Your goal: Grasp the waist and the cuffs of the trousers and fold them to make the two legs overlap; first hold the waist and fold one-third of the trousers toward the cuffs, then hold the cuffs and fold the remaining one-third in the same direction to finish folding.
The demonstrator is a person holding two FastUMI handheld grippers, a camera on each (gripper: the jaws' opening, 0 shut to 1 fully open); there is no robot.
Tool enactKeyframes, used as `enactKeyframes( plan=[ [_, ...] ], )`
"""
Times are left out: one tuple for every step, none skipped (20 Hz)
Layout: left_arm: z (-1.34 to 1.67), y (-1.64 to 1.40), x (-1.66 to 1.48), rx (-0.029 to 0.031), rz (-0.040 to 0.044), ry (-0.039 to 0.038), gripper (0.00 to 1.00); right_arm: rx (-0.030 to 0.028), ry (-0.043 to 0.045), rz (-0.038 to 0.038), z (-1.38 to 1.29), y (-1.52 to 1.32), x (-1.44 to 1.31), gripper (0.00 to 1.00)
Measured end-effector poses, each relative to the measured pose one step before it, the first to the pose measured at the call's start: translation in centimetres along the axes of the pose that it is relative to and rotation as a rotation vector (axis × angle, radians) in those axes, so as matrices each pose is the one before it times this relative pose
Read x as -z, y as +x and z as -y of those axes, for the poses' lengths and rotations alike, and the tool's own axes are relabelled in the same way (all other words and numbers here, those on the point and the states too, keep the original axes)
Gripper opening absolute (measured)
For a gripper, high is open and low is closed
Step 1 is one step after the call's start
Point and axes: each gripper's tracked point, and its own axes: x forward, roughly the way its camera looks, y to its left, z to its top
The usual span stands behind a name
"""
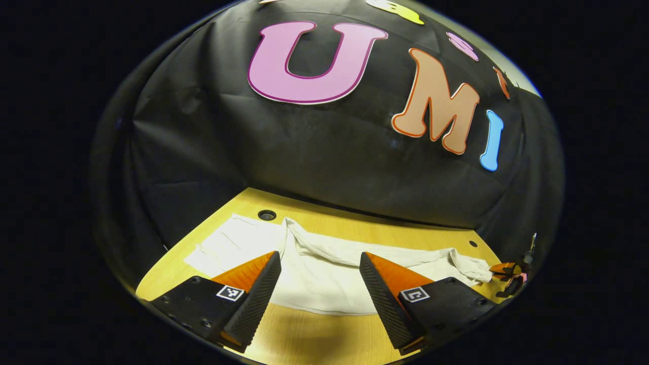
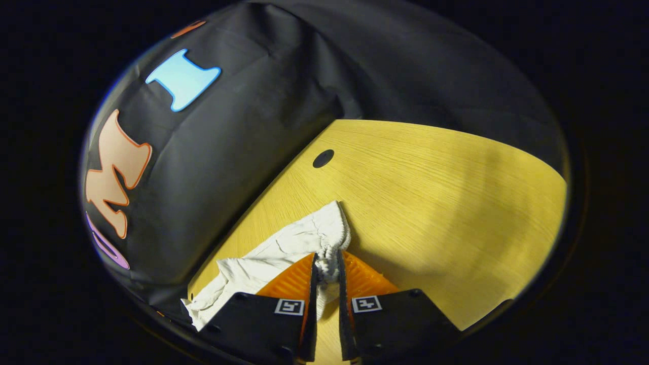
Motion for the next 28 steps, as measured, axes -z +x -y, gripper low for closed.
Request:
enactKeyframes(
  plan=[
    [-0.144,-0.077,0.393,0.00022,-0.00886,0.00673,0.95,0.00104,-0.01715,0.01133,-0.198,-0.270,-0.319,0.20],
    [-0.113,0.019,0.231,0.00346,-0.00433,0.00164,0.96,0.00156,-0.01304,0.01286,-0.265,-0.258,-0.236,0.14],
    [0.019,-0.191,0.213,0.00715,-0.00312,-0.00708,0.96,0.00334,-0.00813,0.01398,-0.334,-0.477,-0.310,0.20],
    [-0.006,0.053,0.406,0.00941,-0.01109,-0.00906,0.95,-0.00248,-0.00402,0.01488,-0.544,-0.504,-0.337,0.20],
    [-0.144,-0.031,0.413,0.00369,-0.01101,-0.00761,0.95,-0.00403,0.00234,0.01594,-0.638,-0.482,-0.386,0.20],
    [-0.192,0.054,0.240,0.00577,-0.00621,-0.00705,0.96,-0.00770,0.00471,0.01377,-1.053,-0.783,-0.393,0.20],
    [-0.154,-0.084,0.012,0.01148,0.00184,-0.00956,0.96,-0.00780,-0.00327,0.01386,-1.167,-0.685,-0.255,0.20],
    [0.022,0.117,-0.132,0.02482,0.00036,-0.00475,0.96,-0.01098,-0.00958,0.01218,-1.240,-0.601,-0.041,0.20],
    [-0.128,-0.063,0.191,0.02036,-0.00674,0.00713,0.96,-0.01229,-0.01212,0.00920,-1.384,-0.644,-0.001,0.20],
    [-0.280,0.143,0.204,0.01941,-0.01472,0.01917,0.95,-0.00806,-0.01509,0.00988,-1.097,-0.651,0.057,0.20],
    [-0.424,0.025,0.235,0.01700,-0.01718,0.02344,0.95,-0.00690,-0.01377,0.01062,-1.367,-0.496,0.045,0.20],
    [-0.402,0.020,0.028,0.01810,-0.01061,0.01999,0.95,-0.00970,-0.01128,0.01103,-1.538,-0.318,0.084,0.20],
    [-0.251,0.074,-0.149,0.01783,-0.00493,0.01203,0.95,-0.00915,-0.01154,0.01110,-1.704,-0.451,0.033,0.20],
    [-0.169,0.045,-0.193,0.02060,-0.00435,0.00395,0.95,-0.01192,-0.01043,0.01162,-1.755,-0.647,0.198,0.20],
    [-0.246,0.010,-0.055,0.01734,-0.00279,0.00332,0.95,-0.01364,-0.01405,0.00985,-1.773,-0.547,0.178,0.20],
    [-0.279,0.031,-0.138,0.01355,-0.00106,0.00289,0.95,-0.01265,-0.01956,0.00797,-1.790,-0.412,0.308,0.20],
    [-0.334,0.039,0.082,0.01079,-0.00306,0.00059,0.95,-0.02237,-0.01872,0.00182,-2.051,-0.278,0.279,0.20],
    [-0.411,0.002,-0.132,0.00822,-0.00205,-0.00213,0.95,-0.02253,-0.01894,-0.00135,-2.118,-0.148,0.547,0.20],
    [-0.423,-0.088,-0.038,0.00613,-0.00107,-0.00260,0.95,-0.02220,-0.02230,-0.00340,-2.038,-0.082,0.502,0.20],
    [-0.563,-0.078,-0.106,0.00132,0.00108,-0.00174,0.95,-0.02124,-0.02512,-0.00311,-2.075,-0.052,0.708,0.20],
    [-0.519,-0.152,-0.062,0.00163,0.00167,-0.00190,0.95,-0.02337,-0.02687,-0.00223,-2.223,-0.132,0.718,0.20],
    [-0.541,-0.090,-0.083,0.00074,0.00216,-0.00133,0.95,-0.02405,-0.02283,-0.00316,-2.097,0.059,1.035,0.20],
    [-0.574,-0.075,0.067,-0.00304,0.00053,-0.00137,0.95,-0.02557,-0.01239,-0.00920,-1.999,0.136,0.903,0.20],
    [-0.676,-0.058,-0.063,-0.00391,0.00130,-0.00313,0.95,-0.02608,-0.00991,-0.00894,-1.981,0.079,0.993,0.20],
    [-0.666,-0.116,0.119,-0.00470,-0.00060,-0.00491,0.95,-0.01985,-0.01558,-0.01088,-1.625,0.277,0.848,0.20],
    [-0.659,-0.145,-0.012,-0.00760,-0.00106,-0.00635,0.95,-0.01274,-0.02565,-0.01404,-1.386,0.260,1.139,0.20],
    [-0.778,-0.134,0.145,-0.00859,0.00224,-0.00605,0.95,-0.01172,-0.03161,-0.01779,-1.364,0.350,1.092,0.20],
    [-0.844,-0.117,0.002,-0.01126,0.00264,-0.00428,0.95,-0.01246,-0.03049,-0.01644,-1.446,0.834,1.131,0.20]
  ],
)
